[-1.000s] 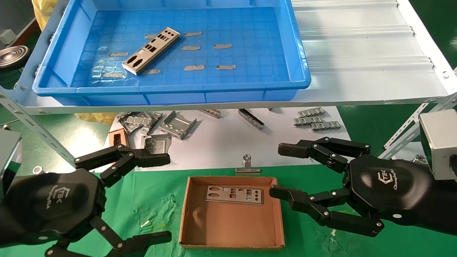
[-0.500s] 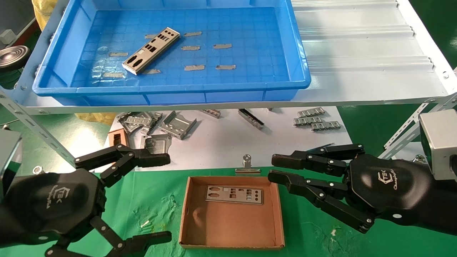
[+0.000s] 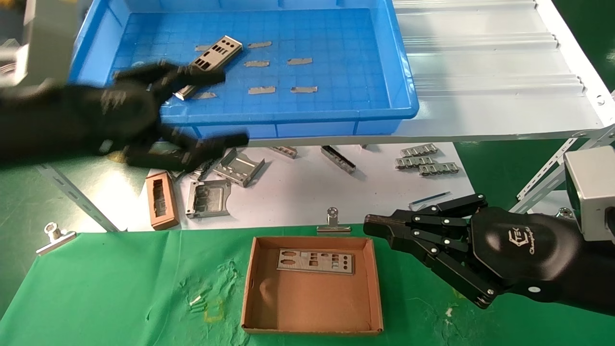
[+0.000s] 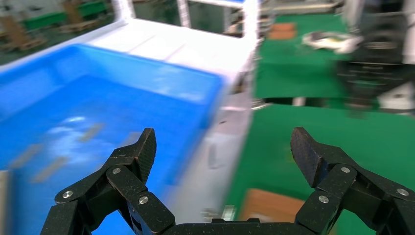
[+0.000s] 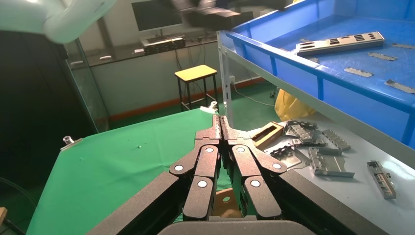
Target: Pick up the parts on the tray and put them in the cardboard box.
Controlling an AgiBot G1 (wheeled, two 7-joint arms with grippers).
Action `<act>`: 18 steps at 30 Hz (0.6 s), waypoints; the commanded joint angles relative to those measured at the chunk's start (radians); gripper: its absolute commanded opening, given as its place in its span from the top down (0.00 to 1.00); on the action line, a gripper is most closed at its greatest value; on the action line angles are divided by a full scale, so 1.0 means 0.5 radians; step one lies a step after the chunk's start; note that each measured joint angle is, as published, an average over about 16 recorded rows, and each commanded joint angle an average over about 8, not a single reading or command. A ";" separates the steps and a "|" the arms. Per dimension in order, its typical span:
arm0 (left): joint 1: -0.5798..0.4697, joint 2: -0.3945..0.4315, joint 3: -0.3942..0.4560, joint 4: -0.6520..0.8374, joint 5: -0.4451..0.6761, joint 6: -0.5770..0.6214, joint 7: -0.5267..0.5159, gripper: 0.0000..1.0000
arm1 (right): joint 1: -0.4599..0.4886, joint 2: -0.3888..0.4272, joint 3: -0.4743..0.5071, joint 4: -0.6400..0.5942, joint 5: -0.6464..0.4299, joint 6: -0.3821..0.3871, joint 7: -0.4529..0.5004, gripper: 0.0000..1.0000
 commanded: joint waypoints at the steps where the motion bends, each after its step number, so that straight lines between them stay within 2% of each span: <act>1: -0.189 0.093 0.065 0.138 0.150 -0.043 -0.020 0.00 | 0.000 0.000 0.000 0.000 0.000 0.000 0.000 1.00; 8: -0.657 0.428 0.260 0.847 0.545 -0.201 0.021 0.00 | 0.000 0.000 0.000 0.000 0.000 0.000 0.000 1.00; 14: -0.888 0.669 0.363 1.367 0.769 -0.521 0.053 0.00 | 0.000 0.000 0.000 0.000 0.000 0.000 0.000 1.00; 15: -0.911 0.703 0.375 1.432 0.797 -0.580 0.060 0.00 | 0.000 0.000 0.000 0.000 0.000 0.000 0.000 0.98; 16: -0.930 0.733 0.387 1.488 0.821 -0.633 0.067 0.00 | 0.000 0.000 0.000 0.000 0.000 0.000 0.000 0.89; 18: -0.961 0.783 0.406 1.579 0.859 -0.713 0.080 0.00 | 0.000 0.000 0.000 0.000 0.000 0.000 0.000 0.64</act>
